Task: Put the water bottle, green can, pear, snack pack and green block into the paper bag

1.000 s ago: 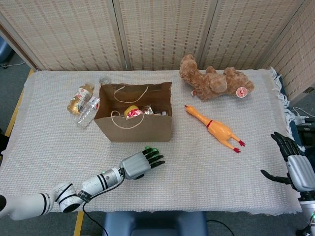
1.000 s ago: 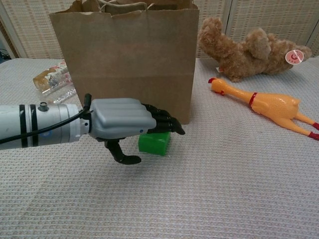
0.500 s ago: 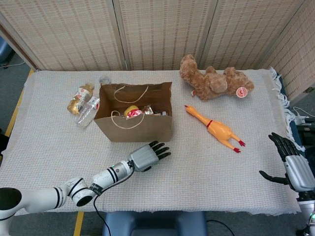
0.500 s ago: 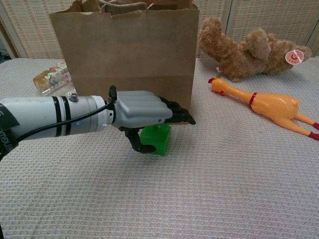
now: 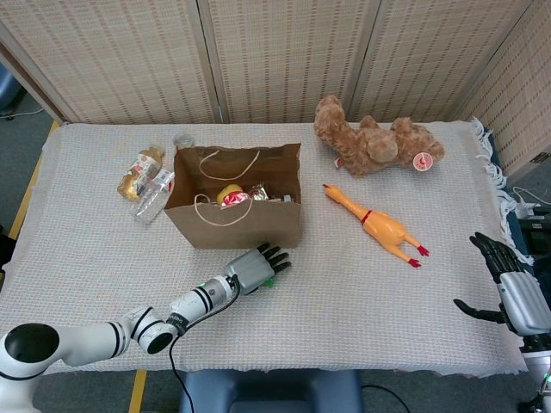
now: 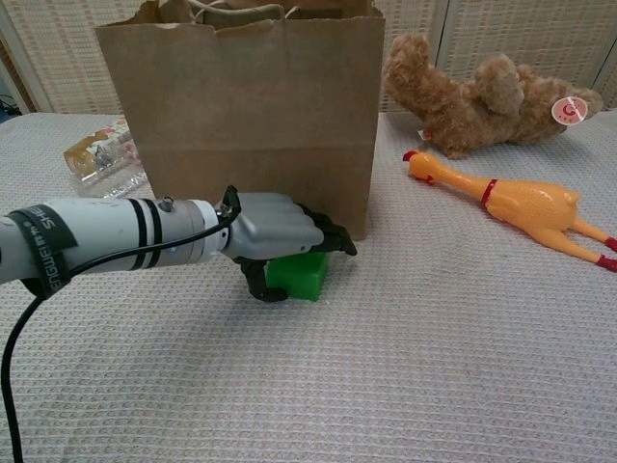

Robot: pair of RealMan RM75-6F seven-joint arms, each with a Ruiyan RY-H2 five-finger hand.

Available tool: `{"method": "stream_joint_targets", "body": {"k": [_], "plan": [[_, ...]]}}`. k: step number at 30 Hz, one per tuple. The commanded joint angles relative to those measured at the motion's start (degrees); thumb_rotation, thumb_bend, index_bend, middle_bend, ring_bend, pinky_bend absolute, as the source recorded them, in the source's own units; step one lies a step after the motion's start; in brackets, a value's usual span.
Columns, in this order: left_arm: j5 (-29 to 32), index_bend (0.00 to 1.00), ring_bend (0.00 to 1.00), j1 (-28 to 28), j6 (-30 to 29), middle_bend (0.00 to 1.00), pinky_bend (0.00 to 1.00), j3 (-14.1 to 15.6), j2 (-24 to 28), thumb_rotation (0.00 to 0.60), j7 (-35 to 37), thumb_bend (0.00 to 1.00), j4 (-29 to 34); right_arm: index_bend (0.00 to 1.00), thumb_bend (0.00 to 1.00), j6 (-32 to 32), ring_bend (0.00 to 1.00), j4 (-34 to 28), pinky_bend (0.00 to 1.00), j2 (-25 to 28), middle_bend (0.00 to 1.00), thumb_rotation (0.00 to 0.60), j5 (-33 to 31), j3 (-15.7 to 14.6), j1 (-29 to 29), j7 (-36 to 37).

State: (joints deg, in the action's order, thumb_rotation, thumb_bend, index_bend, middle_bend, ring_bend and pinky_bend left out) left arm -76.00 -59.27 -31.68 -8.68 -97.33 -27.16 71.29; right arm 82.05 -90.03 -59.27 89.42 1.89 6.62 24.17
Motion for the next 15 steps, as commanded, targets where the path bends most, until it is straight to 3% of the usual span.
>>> {"method": "stream_joint_targets", "body": {"k": [1,3,7,9,11,15], "plan": [[1.51,0.03,0.00,0.01,-0.44,0.02,0.16,0.49,-0.13,0.600,-0.54,0.38,-0.57,0.00,0.06,-0.05,0.00,0.01,0.00,-0.01,0.00,0.600,-0.05,0.01,0.04,-0.04],[1.96,0.17,0.08,0.24,-1.04,0.13,0.29,0.89,0.44,0.600,-0.39,0.41,0.09,0.00,0.06,-0.03,0.00,-0.01,0.00,-0.04,0.00,0.600,-0.08,0.04,0.05,-0.07],[0.92,0.47,0.41,0.95,-2.41,0.48,0.60,2.48,2.53,0.600,0.22,0.54,2.57,0.00,0.06,0.09,0.00,-0.03,0.00,-0.08,0.00,0.600,-0.15,0.06,0.00,-0.23],[0.14,0.57,0.55,1.49,-3.35,0.60,0.70,3.31,4.09,0.600,0.69,0.59,4.53,0.00,0.06,0.18,0.00,-0.02,0.00,-0.12,0.00,0.600,-0.09,0.04,-0.03,-0.33],[-0.30,0.65,0.63,2.20,-4.41,0.68,0.77,4.06,5.97,0.600,1.01,0.62,6.75,0.00,0.06,0.34,0.00,0.02,0.00,-0.17,0.00,0.600,-0.08,0.06,-0.09,-0.40],[-0.70,0.69,0.67,3.81,-7.27,0.72,0.80,5.12,9.95,0.600,0.33,0.64,10.40,0.00,0.06,0.65,0.00,0.11,0.00,-0.24,0.00,0.600,0.03,0.05,-0.20,-0.44]]}}
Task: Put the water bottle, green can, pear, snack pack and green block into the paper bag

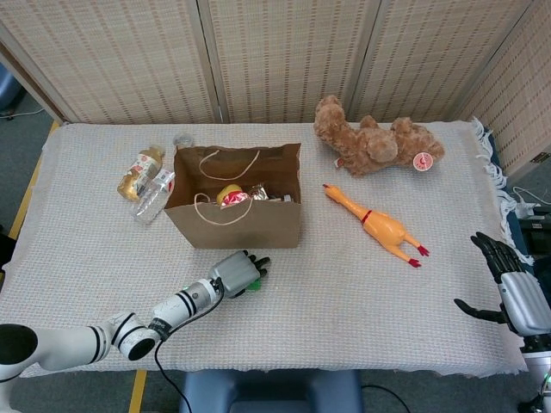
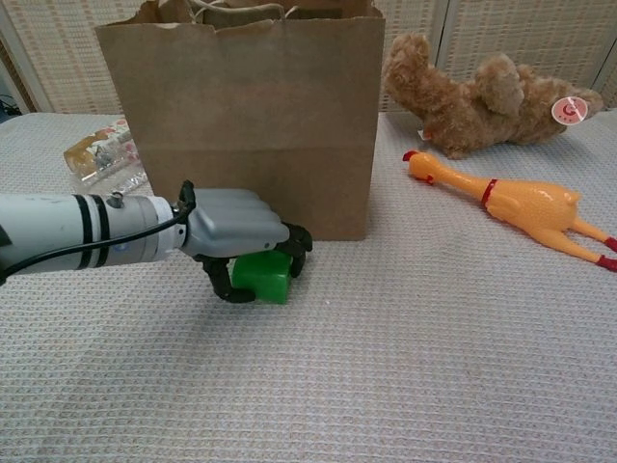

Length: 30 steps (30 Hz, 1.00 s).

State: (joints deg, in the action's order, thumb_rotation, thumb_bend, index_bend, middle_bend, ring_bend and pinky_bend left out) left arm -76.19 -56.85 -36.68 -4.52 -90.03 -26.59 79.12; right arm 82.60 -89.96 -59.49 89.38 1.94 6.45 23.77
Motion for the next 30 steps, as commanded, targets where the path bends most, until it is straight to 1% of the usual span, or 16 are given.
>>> {"method": "stream_joint_targets", "body": {"k": [1,4,5,10,12,15,18,22,25,26,27,29,30], "plan": [[-0.44,0.69,0.67,1.99,-3.34,0.72,0.80,1.02,3.68,0.600,-0.20,0.64,3.65,0.00,0.06,0.15,0.00,0.06,0.00,-0.04,0.00,0.600,0.08,-0.01,-0.06,-0.04],[-0.17,0.69,0.67,4.38,-7.15,0.72,0.80,1.23,8.07,0.600,0.33,0.64,8.09,0.00,0.06,0.30,0.00,0.16,0.00,-0.09,0.00,0.600,0.11,-0.04,-0.14,0.00],[-0.09,0.69,0.67,5.37,-8.69,0.72,0.80,1.32,10.33,0.600,0.44,0.64,10.11,0.00,0.06,0.29,0.00,0.15,0.00,-0.06,0.00,0.600,0.08,-0.05,-0.15,0.12],[-0.15,0.69,0.67,10.19,-16.21,0.72,0.80,1.64,20.12,0.600,0.54,0.64,16.17,0.00,0.06,0.66,0.00,0.06,0.00,-0.10,0.00,0.600,0.09,0.07,-0.26,0.29],[0.22,0.69,0.67,12.65,-19.46,0.72,0.80,1.75,24.10,0.600,1.28,0.64,17.76,0.00,0.06,0.63,0.00,0.10,0.00,-0.15,0.00,0.600,0.11,0.03,-0.26,0.18],[1.40,0.69,0.67,16.10,-23.81,0.73,0.80,1.62,28.69,0.600,2.61,0.64,18.25,0.00,0.06,0.78,0.00,0.01,0.00,-0.24,0.00,0.600,0.24,0.02,-0.28,-0.21],[4.03,0.70,0.67,19.12,-26.99,0.73,0.80,0.81,31.71,0.600,5.00,0.64,17.50,0.00,0.06,0.87,0.00,-0.04,0.00,-0.29,0.00,0.600,0.31,0.01,-0.32,-0.36],[5.43,0.70,0.67,20.11,-27.88,0.73,0.79,0.30,32.50,0.600,5.69,0.64,16.94,0.00,0.06,0.88,0.00,-0.04,0.00,-0.33,0.00,0.600,0.29,0.03,-0.30,-0.49],[8.60,0.69,0.67,21.74,-29.85,0.73,0.78,-1.13,33.22,0.600,6.38,0.64,14.60,0.00,0.06,0.78,0.00,-0.19,0.00,-0.38,0.00,0.600,0.37,0.02,-0.22,-0.78],[10.46,0.69,0.67,22.38,-31.71,0.73,0.78,-2.61,32.85,0.600,7.10,0.64,13.62,0.00,0.06,0.79,0.00,-0.19,0.00,-0.42,0.00,0.600,0.43,0.02,-0.19,-0.94],[13.09,0.69,0.67,23.14,-35.65,0.73,0.78,-5.90,30.78,0.600,9.71,0.64,13.32,0.00,0.06,0.76,0.00,-0.23,0.00,-0.48,0.00,0.600,0.50,0.03,-0.12,-1.24],[14.12,0.69,0.67,23.39,-39.42,0.73,0.78,-8.92,28.04,0.600,11.97,0.64,13.53,0.00,0.06,0.72,0.00,-0.32,0.00,-0.55,0.00,0.600,0.49,0.05,-0.07,-1.55],[14.76,0.69,0.67,23.32,-41.62,0.73,0.78,-10.97,26.30,0.600,13.33,0.64,14.07,0.00,0.06,0.70,0.00,-0.33,0.00,-0.58,0.00,0.600,0.48,0.04,-0.07,-1.71]]}}
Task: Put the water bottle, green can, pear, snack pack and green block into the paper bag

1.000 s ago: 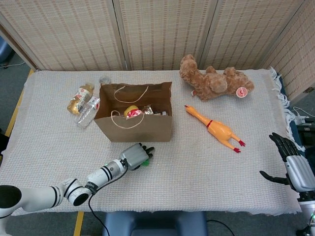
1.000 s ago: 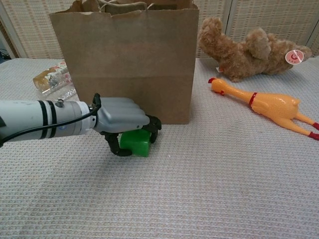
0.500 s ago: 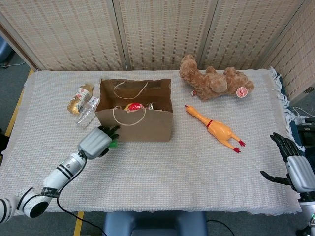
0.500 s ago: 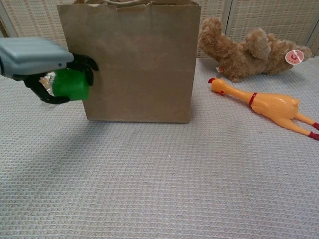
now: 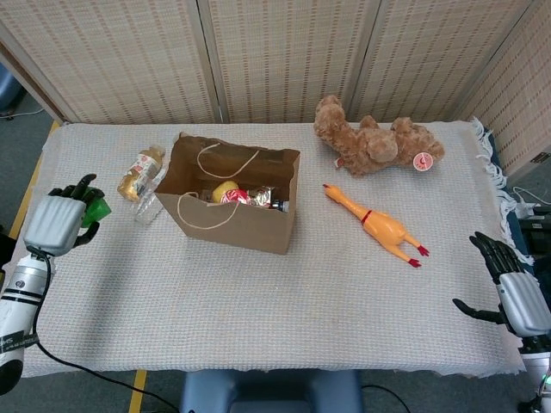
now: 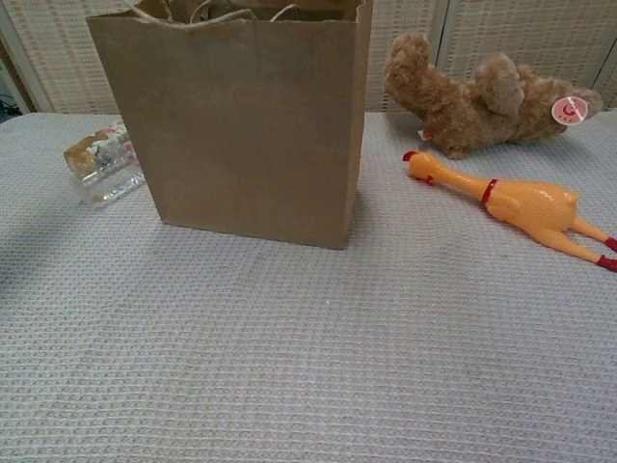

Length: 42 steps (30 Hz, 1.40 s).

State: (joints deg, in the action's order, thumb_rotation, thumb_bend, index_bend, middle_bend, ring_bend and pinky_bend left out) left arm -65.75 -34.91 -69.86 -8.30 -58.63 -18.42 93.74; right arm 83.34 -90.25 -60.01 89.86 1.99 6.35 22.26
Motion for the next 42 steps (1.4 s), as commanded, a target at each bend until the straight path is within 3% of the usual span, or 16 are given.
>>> {"method": "stream_joint_targets", "body": {"k": [1,8,15,24,28,29,30,32,34,37,42], "plan": [[4.83,0.69,0.67,1.20,-9.60,0.73,0.78,-8.60,-6.31,0.600,6.22,0.64,0.20,0.00,0.06,-0.10,0.00,-0.04,0.00,-0.07,0.00,0.600,-0.01,-0.01,0.06,-0.32],[14.26,0.69,0.67,-2.90,-8.49,0.73,0.77,-17.88,-11.32,0.600,9.07,0.64,10.83,0.00,0.06,-0.16,0.00,0.02,0.00,-0.07,0.00,0.600,-0.05,-0.02,0.09,-0.38],[20.82,0.70,0.67,-9.87,-5.65,0.73,0.77,-22.36,-17.74,0.600,7.07,0.64,14.68,0.00,0.06,-0.35,0.00,0.19,0.00,0.11,0.00,0.600,-0.04,-0.17,0.11,0.04],[21.27,0.70,0.67,-19.88,-3.56,0.73,0.77,-23.90,-27.81,0.600,3.23,0.64,5.93,0.00,0.06,-0.81,0.00,0.13,0.00,0.45,0.00,0.600,-0.15,-0.27,0.25,0.38],[20.71,0.67,0.65,-21.77,-2.28,0.71,0.75,-22.76,-30.10,0.600,2.36,0.62,3.65,0.00,0.06,-0.92,0.00,0.15,0.00,0.59,0.00,0.600,-0.27,-0.31,0.23,0.79],[20.58,0.64,0.63,-21.95,-1.66,0.69,0.73,-22.12,-30.20,0.600,1.91,0.61,3.37,0.00,0.06,-0.96,0.00,0.16,0.00,0.62,0.00,0.600,-0.31,-0.32,0.23,0.88],[20.84,0.57,0.54,-22.10,-0.25,0.62,0.66,-20.93,-29.87,0.600,0.83,0.56,3.42,0.00,0.06,-0.99,0.00,0.17,0.00,0.69,0.00,0.600,-0.33,-0.34,0.22,1.01],[21.91,0.34,0.27,-22.23,1.82,0.37,0.43,-19.63,-28.95,0.600,-0.75,0.46,4.04,0.00,0.06,-0.95,0.00,0.22,0.00,0.76,0.00,0.600,-0.28,-0.38,0.19,1.15],[22.93,0.14,0.07,-22.33,3.04,0.15,0.24,-19.03,-28.07,0.600,-1.88,0.41,4.73,0.00,0.06,-0.86,0.00,0.29,0.00,0.76,0.00,0.600,-0.20,-0.41,0.14,1.18],[23.04,0.03,0.00,-22.17,3.09,0.03,0.14,-18.77,-27.30,0.600,-2.34,0.40,5.34,0.00,0.06,-0.71,0.00,0.32,0.00,0.69,0.00,0.600,-0.17,-0.39,0.09,1.13],[23.02,0.00,0.00,-21.12,2.24,0.01,0.14,-19.59,-25.49,0.600,-1.24,0.40,8.17,0.00,0.06,-0.78,0.00,0.24,0.00,0.62,0.00,0.600,-0.29,-0.37,0.11,0.51]]}}
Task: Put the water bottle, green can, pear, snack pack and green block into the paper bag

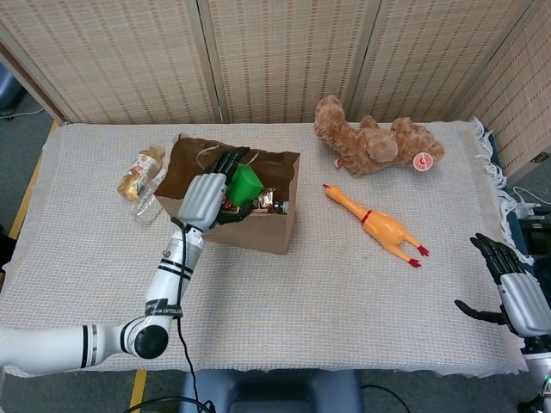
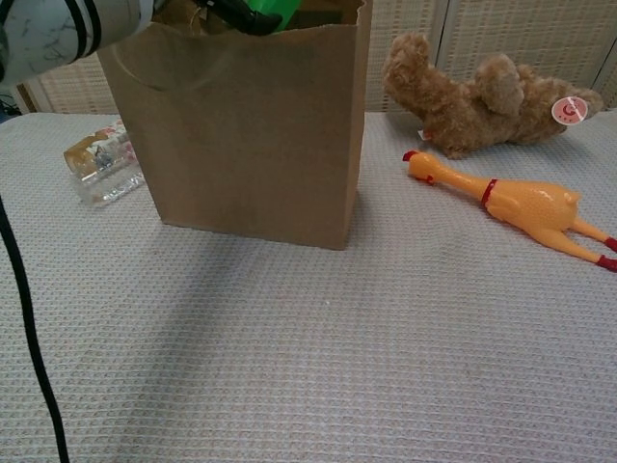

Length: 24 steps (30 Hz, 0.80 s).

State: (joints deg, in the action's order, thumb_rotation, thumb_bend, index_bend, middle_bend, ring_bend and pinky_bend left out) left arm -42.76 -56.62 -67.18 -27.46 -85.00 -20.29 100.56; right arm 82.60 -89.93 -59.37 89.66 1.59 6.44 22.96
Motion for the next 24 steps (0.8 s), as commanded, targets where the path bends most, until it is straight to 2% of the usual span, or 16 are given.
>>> {"method": "stream_joint_targets", "body": {"k": [1,9,18,24], "plan": [[-0.08,0.00,0.00,0.84,-0.71,0.01,0.14,-0.52,1.27,0.600,0.77,0.40,1.96,0.00,0.06,-0.05,0.00,-0.13,0.00,-0.03,0.00,0.600,-0.12,0.04,0.01,-0.34],[-0.71,0.00,0.00,3.41,-2.28,0.01,0.13,-0.83,5.07,0.600,2.37,0.39,7.93,0.00,0.06,0.43,0.00,-0.07,0.00,-0.41,0.00,0.600,-0.13,0.14,-0.17,-1.71],[2.73,0.00,0.00,1.52,-2.61,0.00,0.13,-1.39,3.84,0.600,0.86,0.34,8.23,0.00,0.06,0.59,0.00,-0.21,0.00,-0.77,0.00,0.600,-0.29,0.36,-0.16,-3.00],[1.31,0.00,0.00,1.94,-4.29,0.00,0.11,-1.15,4.52,0.600,0.62,0.34,9.60,0.00,0.06,0.46,0.00,-0.06,0.00,-0.52,0.00,0.600,-0.38,0.31,-0.21,-2.36]]}}
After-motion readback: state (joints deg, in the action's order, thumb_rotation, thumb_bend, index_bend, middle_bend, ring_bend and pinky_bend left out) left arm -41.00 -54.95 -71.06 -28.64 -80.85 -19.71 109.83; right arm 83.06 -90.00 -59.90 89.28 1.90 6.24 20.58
